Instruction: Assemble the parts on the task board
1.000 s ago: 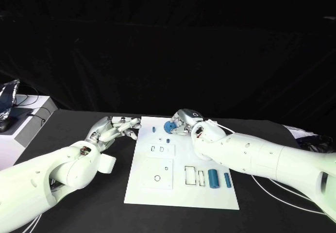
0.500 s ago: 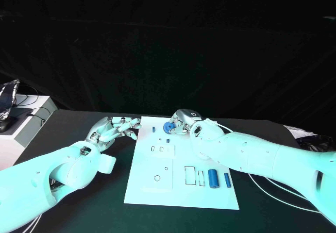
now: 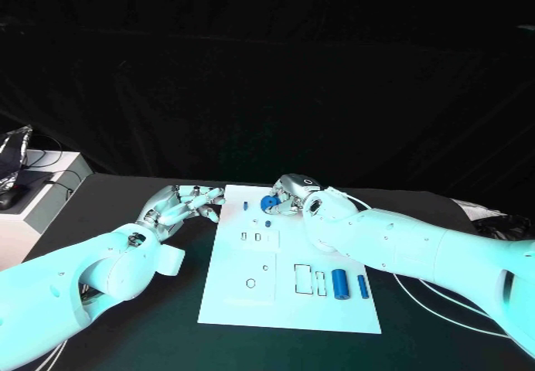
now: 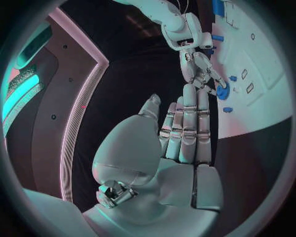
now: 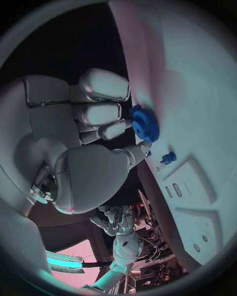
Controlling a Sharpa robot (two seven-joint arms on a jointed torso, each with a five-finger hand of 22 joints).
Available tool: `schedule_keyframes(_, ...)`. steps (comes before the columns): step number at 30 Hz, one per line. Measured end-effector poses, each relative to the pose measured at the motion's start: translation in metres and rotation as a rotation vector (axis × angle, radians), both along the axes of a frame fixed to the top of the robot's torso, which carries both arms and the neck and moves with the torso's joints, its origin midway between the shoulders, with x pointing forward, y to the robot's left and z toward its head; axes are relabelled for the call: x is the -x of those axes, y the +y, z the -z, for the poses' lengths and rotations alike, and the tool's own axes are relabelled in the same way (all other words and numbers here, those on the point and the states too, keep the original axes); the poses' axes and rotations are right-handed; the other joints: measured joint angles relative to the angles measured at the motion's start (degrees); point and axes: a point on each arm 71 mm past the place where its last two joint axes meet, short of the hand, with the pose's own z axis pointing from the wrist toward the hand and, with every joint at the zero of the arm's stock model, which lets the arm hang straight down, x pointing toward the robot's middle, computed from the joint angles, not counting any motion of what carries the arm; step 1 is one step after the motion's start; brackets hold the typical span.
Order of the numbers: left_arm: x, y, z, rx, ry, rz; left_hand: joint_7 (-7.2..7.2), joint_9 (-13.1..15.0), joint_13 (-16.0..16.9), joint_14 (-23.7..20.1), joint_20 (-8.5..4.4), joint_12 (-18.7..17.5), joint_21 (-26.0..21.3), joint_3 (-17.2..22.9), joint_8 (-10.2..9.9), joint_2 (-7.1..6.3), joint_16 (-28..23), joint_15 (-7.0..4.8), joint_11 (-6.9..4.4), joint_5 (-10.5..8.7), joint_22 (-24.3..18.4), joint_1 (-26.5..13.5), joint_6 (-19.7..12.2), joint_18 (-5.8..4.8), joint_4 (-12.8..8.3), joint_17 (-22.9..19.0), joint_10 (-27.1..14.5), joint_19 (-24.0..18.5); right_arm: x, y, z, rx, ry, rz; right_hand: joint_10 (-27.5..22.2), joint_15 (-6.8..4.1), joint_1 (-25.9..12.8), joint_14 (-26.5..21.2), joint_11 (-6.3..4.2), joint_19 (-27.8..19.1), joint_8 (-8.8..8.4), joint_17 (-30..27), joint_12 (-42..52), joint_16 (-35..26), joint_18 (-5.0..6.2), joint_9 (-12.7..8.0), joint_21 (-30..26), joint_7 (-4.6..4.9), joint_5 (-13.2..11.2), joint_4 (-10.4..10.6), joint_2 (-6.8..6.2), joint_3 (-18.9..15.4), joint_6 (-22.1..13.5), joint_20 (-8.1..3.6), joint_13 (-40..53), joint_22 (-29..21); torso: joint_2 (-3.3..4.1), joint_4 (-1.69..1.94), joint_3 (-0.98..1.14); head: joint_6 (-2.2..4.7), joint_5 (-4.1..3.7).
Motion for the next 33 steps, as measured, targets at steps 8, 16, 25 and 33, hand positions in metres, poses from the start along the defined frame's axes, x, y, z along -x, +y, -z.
schedule_keyframes(8,0.000,0.000,0.000,-0.001,0.002,-0.002,0.33,0.0,0.0,0.0,0.00,0.0,0.0,0.0,0.0,0.00,0.0,0.00,0.20,0.00,-0.1,0.0,-0.3,0.00,0.0,0.0,-0.2,0.0,0.001,-0.004,0.001,-0.007,0.015,0.000,0.0,0.00,-0.7,0.0,0.00,0.0,-0.24,0.1,0.5,0.0,0.00,0.0,0.0,-0.24,-1.3,0.8,0.75,0.0,0.1,0.00,0.0,0.0,0.00,-0.02,0.05,0.03,0.06)
schedule_keyframes(16,-0.001,0.001,0.001,-0.003,0.004,-0.003,0.66,0.0,0.0,0.0,0.00,0.0,0.0,0.0,0.0,-0.02,0.0,0.00,0.20,0.00,-0.1,0.0,-0.7,0.00,0.0,0.0,-0.6,0.0,0.000,-0.013,0.004,-0.006,0.038,0.013,0.0,0.00,-0.5,0.0,0.00,0.0,-0.20,0.1,0.8,0.0,-0.01,0.1,0.0,-0.22,-0.8,-0.5,3.64,-0.2,1.1,0.01,0.0,0.0,0.01,-0.05,0.07,-0.08,0.18)
schedule_keyframes(25,-0.001,0.001,0.001,-0.004,0.005,-0.004,0.72,0.0,0.0,0.0,0.00,0.0,0.0,0.0,0.0,-0.24,0.0,0.00,0.20,0.00,-0.1,-0.2,-0.7,0.00,0.0,0.0,-0.6,0.0,0.001,-0.024,0.007,0.001,0.046,0.027,0.0,0.00,-0.5,0.0,0.00,0.0,-0.20,0.3,0.8,0.0,-0.06,0.1,0.3,-0.01,2.0,-1.2,3.64,0.2,0.9,0.01,0.0,0.0,0.00,-0.03,0.07,-0.08,0.28)
schedule_keyframes(33,-0.001,0.002,0.002,-0.005,0.007,-0.007,0.72,0.0,0.0,0.0,0.00,0.0,0.0,0.0,0.0,-0.24,0.0,0.00,0.20,0.00,-0.2,-0.2,-0.7,0.00,0.0,-0.1,-0.6,0.0,0.012,-0.033,0.003,-0.029,0.020,0.002,0.0,0.00,-0.5,0.0,0.00,0.0,-0.20,0.3,1.0,0.0,-0.15,0.1,0.3,-0.02,2.0,-1.6,3.64,0.4,0.9,0.01,0.0,0.0,-0.02,-0.01,0.13,0.09,0.48)
